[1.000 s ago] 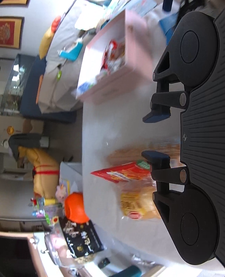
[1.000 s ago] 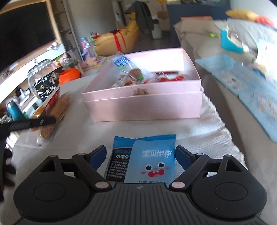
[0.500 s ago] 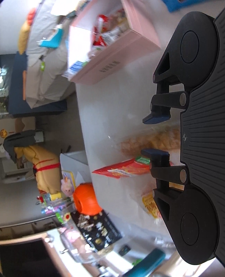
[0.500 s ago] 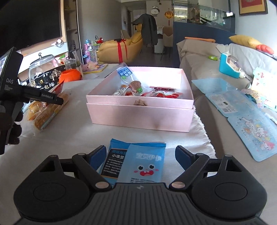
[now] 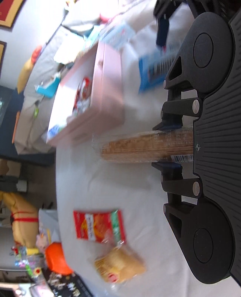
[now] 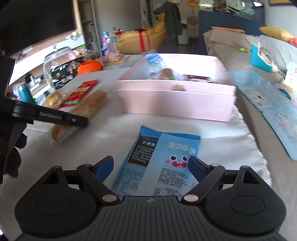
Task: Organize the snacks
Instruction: 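Carry the biscuit stick toward the pink box with the left tool while the right lowers the blue packet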
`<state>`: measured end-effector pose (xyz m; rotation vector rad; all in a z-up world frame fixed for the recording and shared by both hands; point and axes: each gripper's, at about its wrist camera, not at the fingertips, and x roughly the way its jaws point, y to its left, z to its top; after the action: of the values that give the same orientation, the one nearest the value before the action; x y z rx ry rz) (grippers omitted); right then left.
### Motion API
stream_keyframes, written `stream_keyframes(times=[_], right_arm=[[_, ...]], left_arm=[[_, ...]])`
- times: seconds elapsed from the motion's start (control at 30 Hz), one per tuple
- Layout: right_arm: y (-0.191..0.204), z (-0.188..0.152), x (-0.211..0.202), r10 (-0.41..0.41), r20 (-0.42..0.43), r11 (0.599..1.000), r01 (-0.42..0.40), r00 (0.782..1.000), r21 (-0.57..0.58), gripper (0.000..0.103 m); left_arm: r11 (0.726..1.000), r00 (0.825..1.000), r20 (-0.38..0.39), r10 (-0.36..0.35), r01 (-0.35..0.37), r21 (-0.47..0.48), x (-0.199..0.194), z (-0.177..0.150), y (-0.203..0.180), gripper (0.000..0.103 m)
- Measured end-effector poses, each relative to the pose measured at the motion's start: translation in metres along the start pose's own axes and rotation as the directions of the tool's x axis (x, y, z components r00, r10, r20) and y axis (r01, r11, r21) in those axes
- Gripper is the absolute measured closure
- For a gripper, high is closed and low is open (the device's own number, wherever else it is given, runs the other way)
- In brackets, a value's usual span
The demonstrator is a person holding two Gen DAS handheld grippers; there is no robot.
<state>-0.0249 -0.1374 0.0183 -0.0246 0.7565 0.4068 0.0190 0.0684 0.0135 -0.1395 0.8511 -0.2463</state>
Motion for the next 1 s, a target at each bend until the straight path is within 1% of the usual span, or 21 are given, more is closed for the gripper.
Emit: stream_keyframes(times=[0.1,0.13,0.17,0.27,0.33,0.43,0.53,0.6,0.7,0.77,0.8,0.9,1.0], right_arm=[[0.016,-0.001,-0.003,0.115,-0.018,0.992,-0.116,0.993,-0.043,0.015],[0.020,-0.001,-0.005,0.137,-0.018,0.989,-0.138,0.990,-0.059,0.015],[0.023,-0.002,-0.006,0.141,-0.013,0.987,-0.142,0.990,-0.073,0.015],[0.024,-0.001,-0.008,0.095,0.005,0.991,-0.094,0.996,-0.092,0.015],[0.018,0.002,-0.008,0.058,0.014,0.996,-0.057,0.998,-0.067,0.015],[0.004,0.006,-0.013,0.043,0.030,0.999,-0.043,0.999,-0.012,0.015],[-0.010,0.010,-0.020,0.029,0.056,0.999,-0.031,0.998,0.036,0.015],[-0.019,0.011,-0.024,0.001,0.072,0.998,-0.005,0.997,0.055,0.015],[-0.032,0.013,-0.026,-0.036,0.080,0.996,0.029,0.996,0.090,0.015],[-0.039,0.013,-0.028,-0.053,0.087,0.993,0.043,0.995,0.111,0.015],[-0.042,0.014,-0.030,-0.061,0.091,0.992,0.050,0.994,0.118,0.015],[-0.052,0.014,-0.034,-0.084,0.098,0.988,0.070,0.992,0.141,0.015],[-0.063,0.012,-0.035,-0.100,0.093,0.983,0.084,0.991,0.165,0.015]], left_arm=[[0.999,0.999,-0.004,-0.049,0.049,-0.018,-0.012,-0.012,-0.002,0.067],[0.998,0.998,-0.005,-0.056,0.056,-0.023,-0.015,-0.015,-0.003,0.067],[0.998,0.998,-0.001,-0.061,0.061,-0.027,-0.020,-0.020,-0.003,0.067],[0.998,0.997,0.046,-0.057,0.057,-0.012,-0.037,-0.021,-0.007,0.067],[0.999,0.994,0.095,-0.049,0.049,0.001,-0.050,-0.015,-0.010,0.067],[0.998,0.987,0.144,-0.065,0.065,0.009,-0.059,-0.004,-0.014,0.067],[0.994,0.979,0.171,-0.109,0.108,0.017,-0.062,0.003,-0.023,0.067],[0.988,0.970,0.186,-0.154,0.147,0.050,-0.064,0.008,-0.036,0.067],[0.978,0.959,0.205,-0.196,0.176,0.112,-0.063,0.020,-0.060,0.067],[0.973,0.955,0.203,-0.216,0.192,0.131,-0.058,0.026,-0.073,0.067],[0.971,0.956,0.191,-0.221,0.199,0.132,-0.053,0.028,-0.078,0.067],[0.973,0.966,0.142,-0.215,0.200,0.114,-0.035,0.022,-0.085,0.067],[0.978,0.973,0.117,-0.200,0.192,0.080,-0.026,0.011,-0.077,0.067]])
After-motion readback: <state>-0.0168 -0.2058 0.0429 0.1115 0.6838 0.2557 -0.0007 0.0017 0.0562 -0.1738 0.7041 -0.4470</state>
